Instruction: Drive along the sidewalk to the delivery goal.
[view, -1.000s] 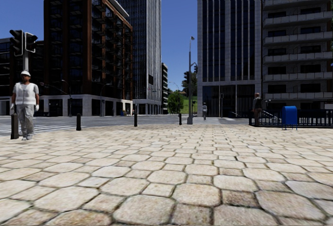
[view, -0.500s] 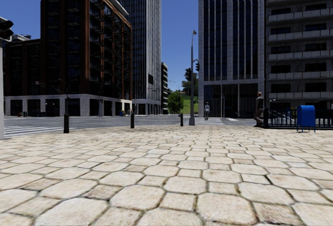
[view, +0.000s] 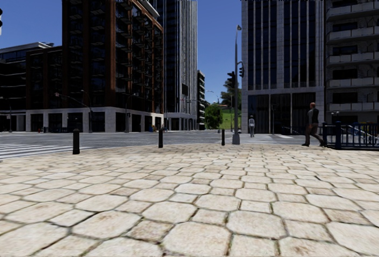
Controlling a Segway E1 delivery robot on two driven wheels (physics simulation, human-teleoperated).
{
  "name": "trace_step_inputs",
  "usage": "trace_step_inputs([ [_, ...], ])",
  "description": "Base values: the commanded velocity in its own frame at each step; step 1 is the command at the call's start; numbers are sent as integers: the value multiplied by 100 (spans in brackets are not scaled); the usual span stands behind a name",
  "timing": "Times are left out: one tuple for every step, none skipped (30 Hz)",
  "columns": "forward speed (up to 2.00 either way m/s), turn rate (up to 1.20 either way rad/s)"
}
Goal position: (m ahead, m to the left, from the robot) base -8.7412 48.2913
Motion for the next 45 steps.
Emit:
trace_step_inputs([
  [200, 48],
  [200, 48],
  [200, 48],
  [200, 48],
  [200, 48],
  [200, 48],
  [200, 48],
  [200, 48],
  [200, 48],
  [200, 48],
  [200, 48],
  [200, 48],
  [200, 48],
  [200, 48],
  [200, 48],
  [200, 48],
  [200, 48],
  [200, 48],
  [200, 48],
  [200, 48],
  [200, 48],
  [200, 48],
  [200, 48],
  [200, 48],
  [200, 48],
  [200, 48],
  [200, 48],
  [200, 48],
  [200, 48],
  [200, 48],
  [200, 48],
  [200, 48],
  [200, 48],
  [200, 48],
  [200, 48],
  [200, 48],
  [200, 48],
  [200, 48],
  [200, 48],
  [200, 48],
  [200, 48],
  [200, 48],
  [200, 48],
  [200, 48],
  [200, 48],
])
